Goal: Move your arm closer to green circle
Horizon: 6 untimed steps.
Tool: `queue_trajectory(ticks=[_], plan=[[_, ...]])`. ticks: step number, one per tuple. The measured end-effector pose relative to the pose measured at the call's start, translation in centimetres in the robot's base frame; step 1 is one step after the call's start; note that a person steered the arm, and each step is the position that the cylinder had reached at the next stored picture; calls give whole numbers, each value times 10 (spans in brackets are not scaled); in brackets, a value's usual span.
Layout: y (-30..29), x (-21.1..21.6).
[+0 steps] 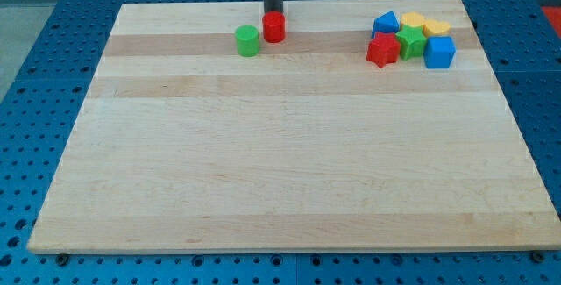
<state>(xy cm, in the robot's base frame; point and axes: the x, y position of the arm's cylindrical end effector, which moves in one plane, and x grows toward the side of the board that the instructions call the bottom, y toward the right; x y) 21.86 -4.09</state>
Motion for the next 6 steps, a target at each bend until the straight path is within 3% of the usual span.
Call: queue_trajectory(ticks=[2, 4, 6], plan=[[-108, 10], [-123, 28], [-98, 59]])
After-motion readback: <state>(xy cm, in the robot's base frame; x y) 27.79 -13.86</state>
